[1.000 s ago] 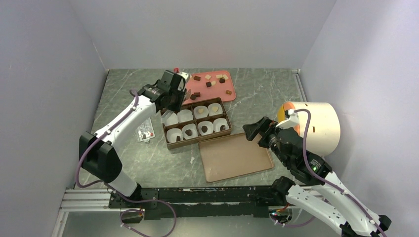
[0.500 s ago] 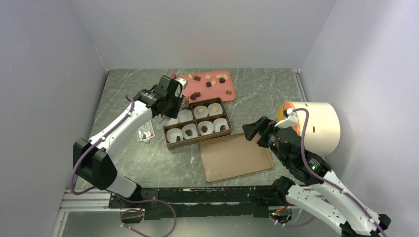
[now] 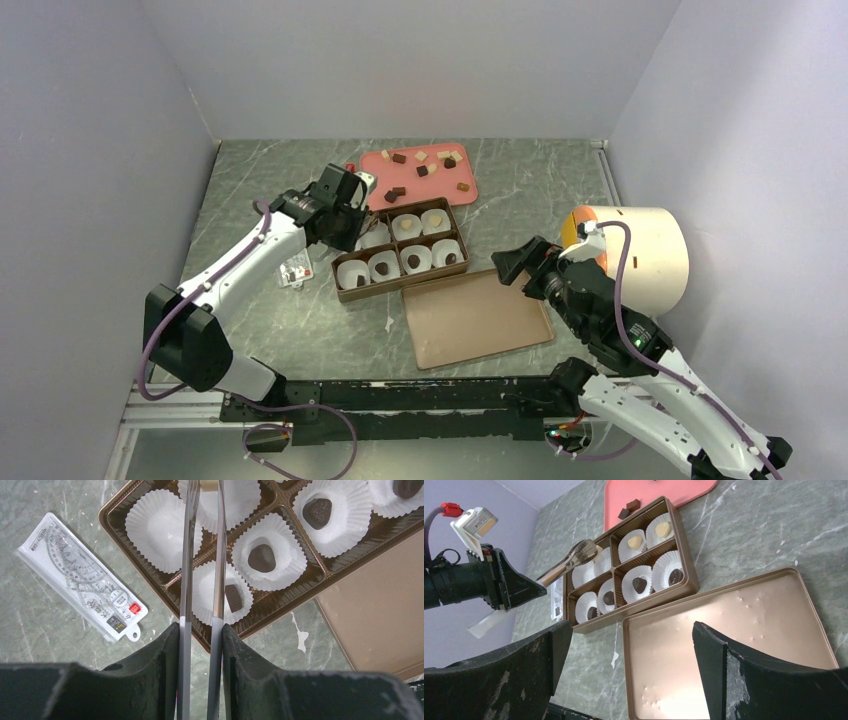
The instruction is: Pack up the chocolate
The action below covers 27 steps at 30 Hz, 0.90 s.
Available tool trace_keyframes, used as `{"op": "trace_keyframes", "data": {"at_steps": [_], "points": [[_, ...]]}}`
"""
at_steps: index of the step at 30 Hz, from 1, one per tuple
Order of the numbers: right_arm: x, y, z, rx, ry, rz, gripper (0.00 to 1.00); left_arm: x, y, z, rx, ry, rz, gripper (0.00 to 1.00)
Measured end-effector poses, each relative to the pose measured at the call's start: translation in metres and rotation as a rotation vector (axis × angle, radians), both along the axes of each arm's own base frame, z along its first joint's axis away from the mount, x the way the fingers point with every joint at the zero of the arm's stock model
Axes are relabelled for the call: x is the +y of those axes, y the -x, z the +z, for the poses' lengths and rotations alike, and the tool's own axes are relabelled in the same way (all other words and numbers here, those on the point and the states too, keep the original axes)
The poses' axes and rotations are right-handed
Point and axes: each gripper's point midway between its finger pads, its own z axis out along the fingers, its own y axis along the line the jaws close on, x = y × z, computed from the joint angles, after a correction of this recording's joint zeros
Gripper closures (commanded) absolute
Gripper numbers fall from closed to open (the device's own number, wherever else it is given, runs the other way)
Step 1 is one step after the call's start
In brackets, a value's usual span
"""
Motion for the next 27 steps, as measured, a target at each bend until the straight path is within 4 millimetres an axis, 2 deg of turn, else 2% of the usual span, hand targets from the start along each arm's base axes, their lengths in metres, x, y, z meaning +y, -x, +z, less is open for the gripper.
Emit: {"op": "trace_keyframes", "data": {"at_steps": [21, 27], "points": [[-0.001, 0.0, -0.002, 0.001, 0.0, -0.001, 0.04, -0.001, 0.001, -0.017, 0.028, -0.008, -0.004, 0.72], [-0.001, 0.0, -0.002, 0.001, 0.001, -0.001, 0.04, -0.003, -0.002, -0.025, 0.042, -0.012, -0.005, 0.67]]}}
